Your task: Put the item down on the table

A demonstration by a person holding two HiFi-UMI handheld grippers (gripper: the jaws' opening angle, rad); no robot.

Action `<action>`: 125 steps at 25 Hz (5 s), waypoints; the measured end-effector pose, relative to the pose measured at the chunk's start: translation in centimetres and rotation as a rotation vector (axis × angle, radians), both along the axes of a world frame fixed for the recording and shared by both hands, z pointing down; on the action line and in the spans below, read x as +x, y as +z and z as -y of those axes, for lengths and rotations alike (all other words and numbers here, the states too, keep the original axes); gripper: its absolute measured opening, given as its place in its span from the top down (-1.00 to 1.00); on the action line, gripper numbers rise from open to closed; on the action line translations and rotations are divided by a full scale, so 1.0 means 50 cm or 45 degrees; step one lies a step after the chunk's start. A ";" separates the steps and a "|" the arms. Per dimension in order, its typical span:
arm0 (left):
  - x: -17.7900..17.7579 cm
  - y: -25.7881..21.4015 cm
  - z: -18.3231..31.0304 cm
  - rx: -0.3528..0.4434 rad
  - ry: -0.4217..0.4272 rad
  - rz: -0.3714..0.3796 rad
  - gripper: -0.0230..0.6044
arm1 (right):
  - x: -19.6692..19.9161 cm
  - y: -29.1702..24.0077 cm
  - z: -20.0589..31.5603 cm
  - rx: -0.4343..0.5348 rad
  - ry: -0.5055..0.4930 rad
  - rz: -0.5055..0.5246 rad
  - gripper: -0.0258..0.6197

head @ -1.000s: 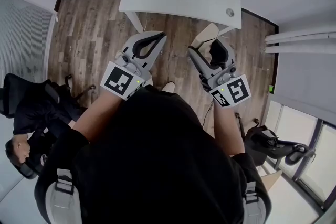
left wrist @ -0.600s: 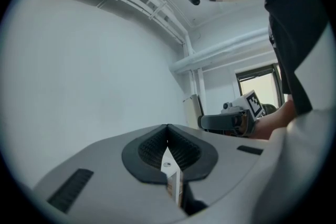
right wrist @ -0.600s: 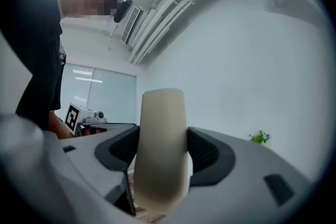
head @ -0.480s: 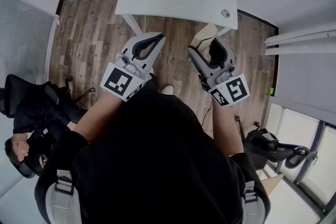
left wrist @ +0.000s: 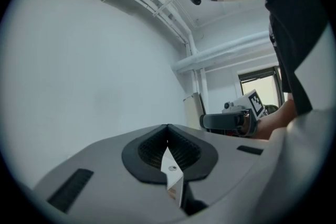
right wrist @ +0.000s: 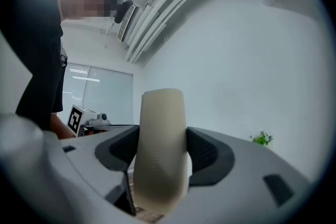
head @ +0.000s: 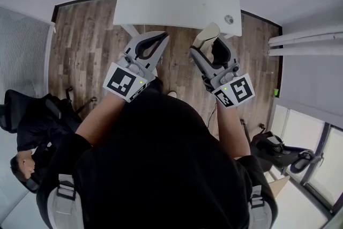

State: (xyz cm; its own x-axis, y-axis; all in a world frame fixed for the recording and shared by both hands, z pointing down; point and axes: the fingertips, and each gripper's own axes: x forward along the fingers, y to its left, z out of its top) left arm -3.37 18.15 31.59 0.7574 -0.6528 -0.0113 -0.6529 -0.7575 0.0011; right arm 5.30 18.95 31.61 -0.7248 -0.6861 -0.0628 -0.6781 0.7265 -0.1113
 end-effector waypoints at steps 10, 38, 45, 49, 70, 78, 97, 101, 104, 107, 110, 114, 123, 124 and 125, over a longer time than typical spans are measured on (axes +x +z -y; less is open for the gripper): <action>-0.007 -0.018 0.099 0.035 0.047 -0.002 0.95 | -0.028 -0.012 0.078 0.010 0.002 -0.040 0.04; -0.186 0.019 0.328 -0.034 0.083 -0.054 0.95 | -0.182 0.007 0.304 -0.045 0.094 -0.089 0.04; -0.152 0.038 0.362 -0.056 0.071 -0.042 0.95 | -0.145 0.035 0.342 -0.077 0.083 -0.082 0.04; -0.114 0.042 0.404 -0.056 0.042 -0.008 0.95 | -0.109 0.047 0.392 -0.077 0.053 -0.068 0.04; 0.101 0.027 0.612 -0.032 -0.141 0.031 0.95 | 0.099 0.114 0.619 -0.158 -0.169 -0.130 0.04; 0.130 0.038 0.655 -0.038 -0.244 0.003 0.95 | 0.131 0.209 0.667 -0.269 -0.266 -0.281 0.04; 0.106 0.143 0.766 -0.069 -0.159 0.007 0.95 | 0.068 0.367 0.787 -0.360 -0.342 -0.745 0.04; 0.099 0.180 0.799 -0.106 -0.127 0.009 0.95 | 0.050 0.417 0.810 -0.435 -0.368 -0.825 0.04; 0.095 0.210 0.824 -0.130 -0.109 0.021 0.95 | 0.039 0.460 0.828 -0.507 -0.380 -0.870 0.04; 0.087 0.241 0.843 -0.149 -0.103 0.027 0.95 | 0.032 0.500 0.842 -0.569 -0.382 -0.913 0.04; 0.079 0.257 0.856 -0.161 -0.095 0.015 0.95 | 0.020 0.540 0.850 -0.610 -0.398 -0.977 0.04; 0.073 0.283 0.872 -0.196 -0.090 0.007 0.95 | 0.011 0.584 0.865 -0.618 -0.429 -1.060 0.04; 0.054 0.332 0.885 -0.221 -0.097 0.053 0.95 | 0.005 0.648 0.873 -0.664 -0.465 -1.179 0.04; 0.054 0.339 0.884 -0.228 -0.091 0.057 0.95 | 0.004 0.656 0.872 -0.664 -0.471 -1.196 0.04; 0.053 0.347 0.883 -0.235 -0.085 0.061 0.95 | 0.001 0.663 0.872 -0.663 -0.477 -1.212 0.04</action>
